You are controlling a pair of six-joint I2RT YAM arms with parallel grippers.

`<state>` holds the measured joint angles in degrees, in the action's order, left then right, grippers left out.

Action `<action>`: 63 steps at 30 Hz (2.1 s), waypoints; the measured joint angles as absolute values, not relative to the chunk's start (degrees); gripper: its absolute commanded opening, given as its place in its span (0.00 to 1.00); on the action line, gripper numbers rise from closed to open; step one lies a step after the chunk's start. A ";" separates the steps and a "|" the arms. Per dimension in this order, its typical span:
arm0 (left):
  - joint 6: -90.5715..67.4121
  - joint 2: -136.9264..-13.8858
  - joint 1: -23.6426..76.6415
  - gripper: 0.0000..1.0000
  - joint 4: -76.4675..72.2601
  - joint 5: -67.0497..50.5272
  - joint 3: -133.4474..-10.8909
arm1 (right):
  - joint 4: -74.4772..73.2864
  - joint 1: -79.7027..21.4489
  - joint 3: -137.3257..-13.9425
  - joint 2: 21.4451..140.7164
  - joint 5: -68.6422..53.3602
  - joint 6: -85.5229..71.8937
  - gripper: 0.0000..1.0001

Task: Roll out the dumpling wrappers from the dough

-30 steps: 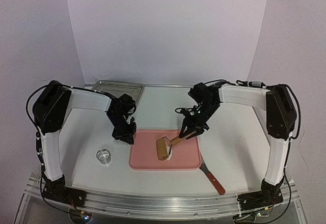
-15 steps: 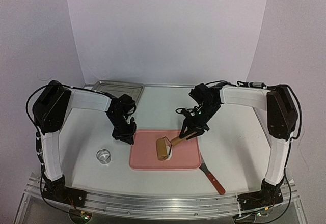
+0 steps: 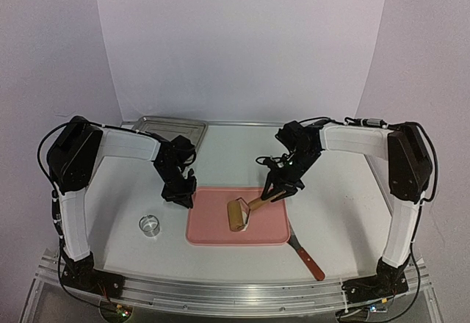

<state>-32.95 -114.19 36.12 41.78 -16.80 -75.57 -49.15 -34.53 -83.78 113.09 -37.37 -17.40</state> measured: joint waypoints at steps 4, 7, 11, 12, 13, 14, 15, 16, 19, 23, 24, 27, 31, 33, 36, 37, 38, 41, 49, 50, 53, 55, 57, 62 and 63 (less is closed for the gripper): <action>-32.95 -114.19 36.12 0.00 41.78 -16.80 -75.57 | -48.51 -35.51 -84.31 113.58 -37.32 -17.62 0.00; -32.93 -114.19 36.12 0.00 41.78 -16.80 -75.57 | -48.35 -34.28 -83.05 112.01 -37.36 -17.32 0.00; -32.91 -114.19 36.12 0.00 41.74 -16.83 -75.57 | -49.35 -32.78 -80.41 109.37 -36.94 -16.65 0.00; -32.89 -114.19 36.12 0.00 41.70 -16.86 -75.57 | -49.56 -32.50 -79.86 108.98 -36.87 -16.53 0.00; -32.85 -114.19 36.13 0.00 41.67 -16.87 -75.57 | -49.65 -32.48 -79.71 109.05 -36.70 -16.50 0.00; -32.82 -114.19 36.15 0.00 41.65 -16.88 -75.57 | -49.73 -32.60 -79.71 109.25 -36.55 -16.51 0.00; -32.79 -114.19 36.18 0.00 41.66 -16.86 -75.57 | -49.80 -32.99 -80.16 109.70 -36.54 -16.53 0.00; -32.73 -114.19 36.21 0.00 41.67 -16.84 -75.57 | -49.89 -33.38 -80.79 110.23 -36.56 -16.54 0.00; -32.60 -114.19 36.21 0.00 41.69 -16.84 -75.57 | -49.36 -35.21 -82.96 112.40 -37.18 -16.73 0.00; -32.48 -114.19 36.21 0.00 41.71 -16.85 -75.57 | -48.68 -35.79 -82.65 112.18 -37.20 -16.73 0.00; -32.45 -114.19 36.21 0.00 41.71 -16.87 -75.57 | -48.64 -35.61 -82.16 111.67 -37.12 -16.67 0.00; -32.28 -114.19 36.22 0.00 41.64 -17.02 -75.57 | -48.61 -34.39 -79.58 109.01 -37.07 -16.54 0.00; -31.90 -114.19 36.23 0.00 41.55 -17.26 -75.57 | -50.30 -33.27 -78.91 108.57 -36.92 -16.32 0.00; -31.79 -114.19 36.23 0.00 41.56 -17.30 -75.57 | -50.41 -33.54 -79.66 109.56 -37.38 -16.32 0.00; -31.77 -114.19 36.23 0.00 41.54 -17.32 -75.57 | -50.42 -34.30 -81.73 112.01 -39.08 -16.43 0.00; -31.77 -114.19 36.23 0.00 41.54 -17.32 -75.55 | -50.36 -34.65 -82.53 112.96 -39.82 -16.43 0.00; -31.77 -114.19 36.23 0.00 41.52 -17.32 -75.53 | -50.30 -35.01 -83.10 113.61 -40.35 -16.43 0.00; -31.77 -114.19 36.21 0.00 41.50 -17.34 -75.48 | -50.45 -35.56 -83.85 113.70 -40.44 -16.40 0.00; -31.56 -114.19 36.14 0.00 40.98 -17.82 -75.18 | -50.74 -34.66 -80.31 109.98 -38.57 -16.73 0.00; -31.55 -114.19 36.11 0.00 40.95 -17.86 -75.16 | -50.72 -34.65 -80.26 110.25 -38.64 -16.82 0.00; -31.53 -114.18 36.05 0.00 40.88 -18.03 -75.09 | -50.95 -34.80 -81.45 111.87 -39.42 -17.02 0.00; -31.53 -114.16 36.03 0.00 40.81 -18.06 -75.00 | -51.25 -35.13 -82.81 113.33 -40.31 -16.99 0.00; -31.53 -114.08 36.01 0.00 40.67 -18.09 -74.93 | -51.31 -35.69 -84.08 114.57 -41.24 -16.99 0.00; -31.55 -113.92 35.93 0.00 40.26 -18.27 -74.57 | -51.86 -33.92 -80.95 111.08 -40.57 -16.98 0.00; -31.56 -113.90 35.92 0.00 40.22 -18.28 -74.54 | -52.03 -33.62 -80.60 110.70 -40.46 -16.95 0.00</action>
<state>-31.56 -113.90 35.92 40.22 -18.28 -74.54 -52.03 -33.62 -80.60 110.70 -40.46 -16.95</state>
